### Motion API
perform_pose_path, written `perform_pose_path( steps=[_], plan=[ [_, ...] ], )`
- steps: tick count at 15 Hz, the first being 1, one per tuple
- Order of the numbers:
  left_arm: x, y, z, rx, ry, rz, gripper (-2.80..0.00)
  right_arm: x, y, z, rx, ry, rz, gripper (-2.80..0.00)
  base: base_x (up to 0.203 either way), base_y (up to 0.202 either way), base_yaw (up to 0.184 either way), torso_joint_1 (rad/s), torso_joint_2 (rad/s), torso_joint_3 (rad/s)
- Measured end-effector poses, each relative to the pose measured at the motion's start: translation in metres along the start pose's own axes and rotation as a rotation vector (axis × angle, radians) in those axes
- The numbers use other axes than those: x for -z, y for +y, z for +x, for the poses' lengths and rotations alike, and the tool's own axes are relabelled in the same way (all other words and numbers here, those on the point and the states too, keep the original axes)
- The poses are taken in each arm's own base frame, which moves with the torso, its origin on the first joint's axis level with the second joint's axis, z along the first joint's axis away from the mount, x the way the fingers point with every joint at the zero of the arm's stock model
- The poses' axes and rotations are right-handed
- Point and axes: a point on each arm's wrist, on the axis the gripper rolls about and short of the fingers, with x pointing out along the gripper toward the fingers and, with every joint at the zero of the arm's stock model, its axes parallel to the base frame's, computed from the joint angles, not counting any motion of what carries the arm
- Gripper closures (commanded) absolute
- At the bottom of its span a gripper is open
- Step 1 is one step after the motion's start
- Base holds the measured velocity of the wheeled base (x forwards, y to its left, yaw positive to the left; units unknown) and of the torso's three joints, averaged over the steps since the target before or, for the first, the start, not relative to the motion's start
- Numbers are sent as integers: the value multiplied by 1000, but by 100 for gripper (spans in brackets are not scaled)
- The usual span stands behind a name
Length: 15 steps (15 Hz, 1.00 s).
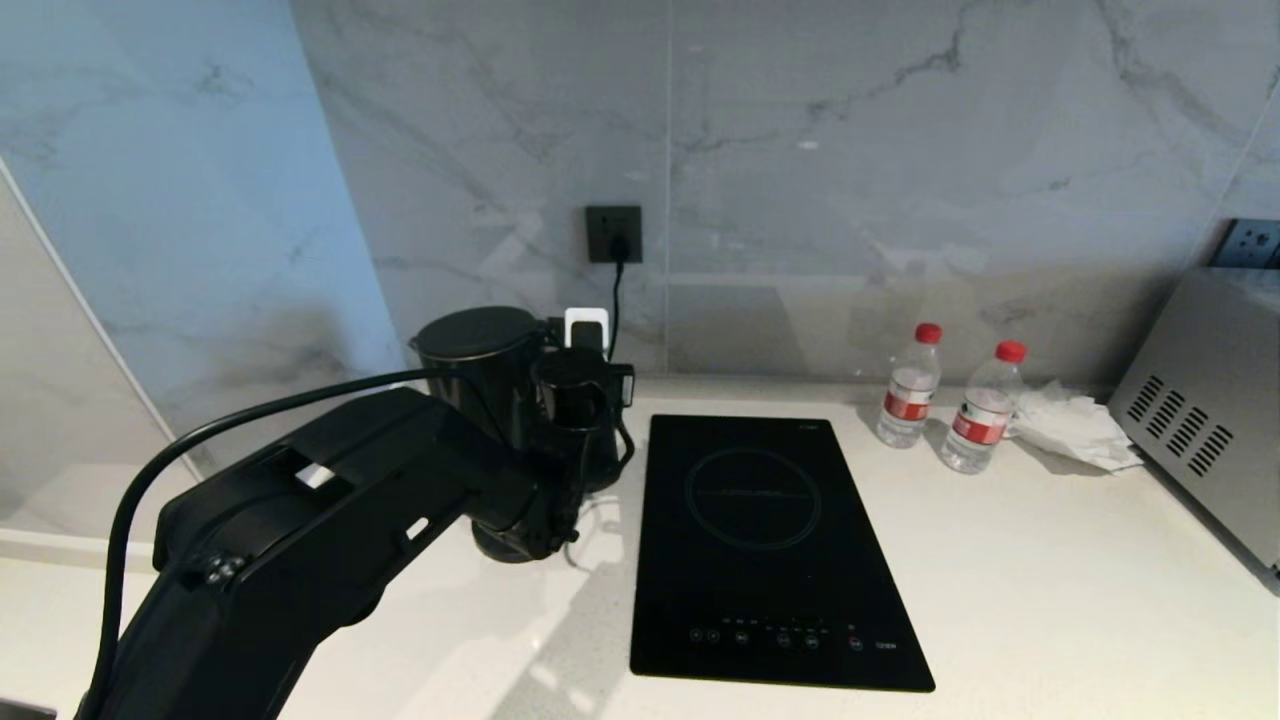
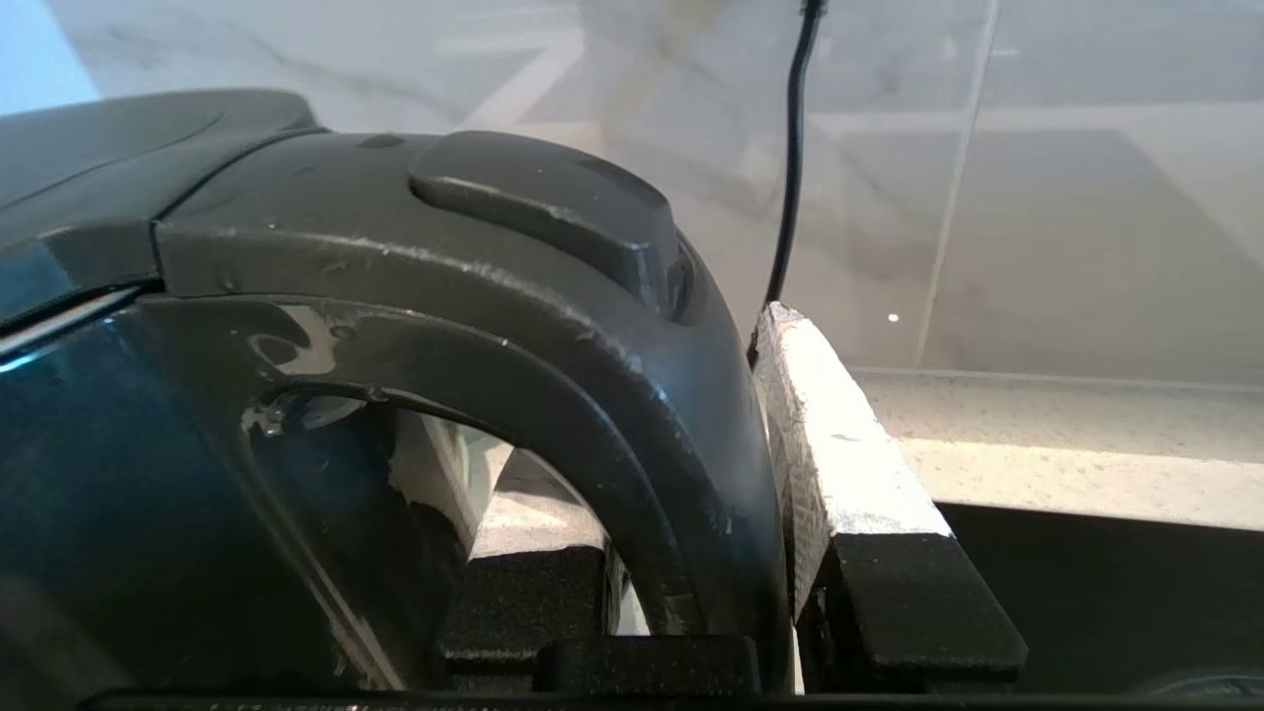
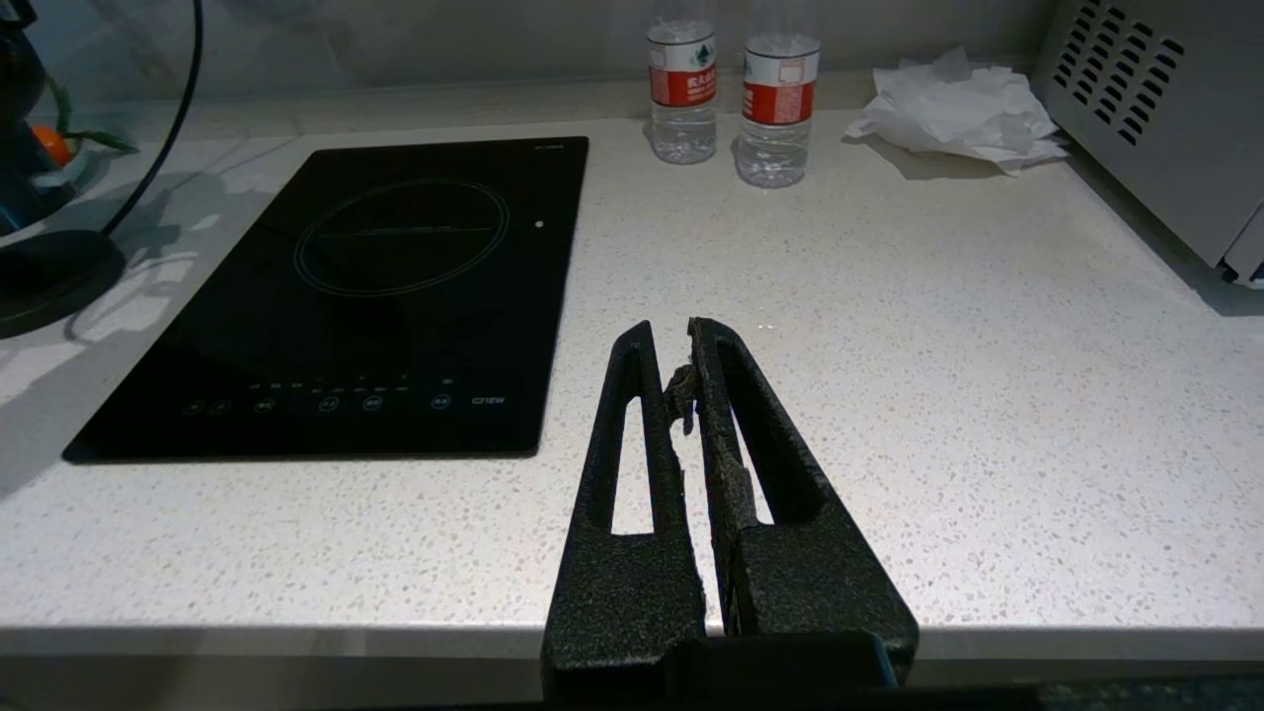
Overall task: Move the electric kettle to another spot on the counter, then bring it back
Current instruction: Place it on the power base
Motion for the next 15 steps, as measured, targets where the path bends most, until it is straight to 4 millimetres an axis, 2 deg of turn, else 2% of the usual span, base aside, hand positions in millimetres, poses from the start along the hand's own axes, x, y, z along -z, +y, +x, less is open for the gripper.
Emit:
perform_pose_path(
  steps=[8, 15],
  plan=[
    [16, 13, -11, 3, 23, 18, 0, 0, 0, 0, 0, 0, 0, 0, 0, 0, 0, 0, 0, 0],
    [24, 9, -13, 7, 36, 23, 0, 0, 0, 0, 0, 0, 0, 0, 0, 0, 0, 0, 0, 0]
  ],
)
